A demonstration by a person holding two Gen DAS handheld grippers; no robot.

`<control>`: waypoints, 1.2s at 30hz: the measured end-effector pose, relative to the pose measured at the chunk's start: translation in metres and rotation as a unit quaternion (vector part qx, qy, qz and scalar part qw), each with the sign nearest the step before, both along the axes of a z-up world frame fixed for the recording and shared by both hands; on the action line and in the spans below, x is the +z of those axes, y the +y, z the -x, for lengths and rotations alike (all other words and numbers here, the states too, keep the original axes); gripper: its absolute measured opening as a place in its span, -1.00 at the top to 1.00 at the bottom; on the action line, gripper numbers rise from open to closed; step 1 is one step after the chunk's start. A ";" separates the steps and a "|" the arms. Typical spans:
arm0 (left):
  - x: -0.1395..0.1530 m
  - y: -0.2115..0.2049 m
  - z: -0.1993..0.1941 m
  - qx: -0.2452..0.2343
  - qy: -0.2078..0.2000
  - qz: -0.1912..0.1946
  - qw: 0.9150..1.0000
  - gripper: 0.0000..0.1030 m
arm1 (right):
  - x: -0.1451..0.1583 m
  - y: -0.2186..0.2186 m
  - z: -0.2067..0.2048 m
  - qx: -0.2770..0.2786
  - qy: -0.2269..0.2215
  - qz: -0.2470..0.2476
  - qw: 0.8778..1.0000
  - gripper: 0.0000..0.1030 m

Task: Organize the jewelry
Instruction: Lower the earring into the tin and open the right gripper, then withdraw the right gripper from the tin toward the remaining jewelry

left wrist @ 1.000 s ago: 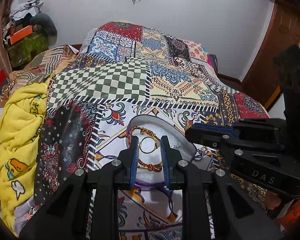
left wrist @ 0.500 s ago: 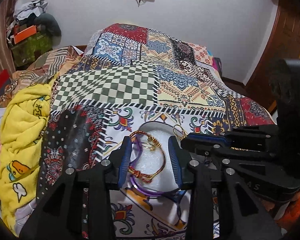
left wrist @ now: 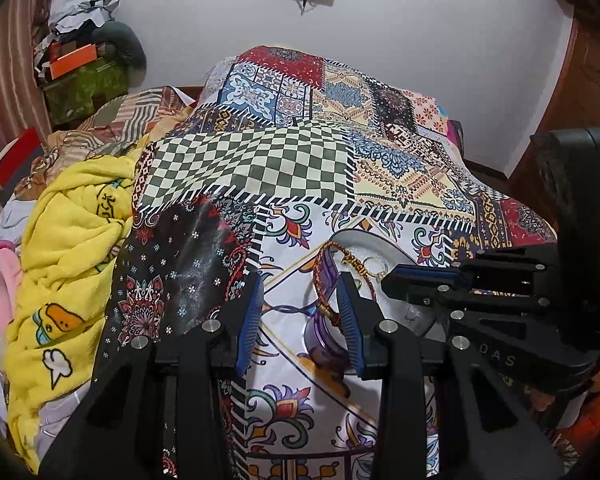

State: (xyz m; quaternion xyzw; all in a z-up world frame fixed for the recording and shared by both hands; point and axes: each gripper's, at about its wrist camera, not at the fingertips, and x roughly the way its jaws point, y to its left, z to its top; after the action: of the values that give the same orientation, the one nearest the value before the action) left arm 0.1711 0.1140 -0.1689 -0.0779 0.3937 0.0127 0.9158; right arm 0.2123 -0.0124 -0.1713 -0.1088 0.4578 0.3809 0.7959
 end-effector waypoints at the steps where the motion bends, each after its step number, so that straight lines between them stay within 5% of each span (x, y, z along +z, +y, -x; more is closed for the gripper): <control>1: 0.000 0.000 0.000 -0.001 0.000 0.000 1.000 0.28 | 0.003 -0.003 0.001 -0.002 0.000 -0.004 1.000 0.88; 9: 0.010 -0.011 0.006 -0.011 -0.005 -0.005 1.000 0.28 | 0.030 -0.042 0.012 -0.044 -0.027 -0.024 0.998 0.81; 16: 0.023 -0.035 0.014 -0.037 -0.010 -0.013 0.999 0.28 | 0.043 -0.103 0.025 -0.114 -0.068 -0.003 0.991 0.34; 25: 0.023 -0.089 0.018 -0.095 0.004 -0.012 0.995 0.24 | 0.025 -0.172 0.034 -0.185 -0.035 -0.001 0.982 0.34; 36: -0.022 -0.147 -0.001 -0.155 0.076 0.015 0.985 0.24 | -0.005 -0.201 0.039 -0.197 0.004 -0.005 0.980 0.34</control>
State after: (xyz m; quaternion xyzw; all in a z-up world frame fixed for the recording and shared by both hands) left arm 0.1719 -0.0331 -0.1909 -0.0289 0.4700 -0.1290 0.8727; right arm 0.1735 -0.2130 -0.1761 -0.0111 0.4714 0.2197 0.8540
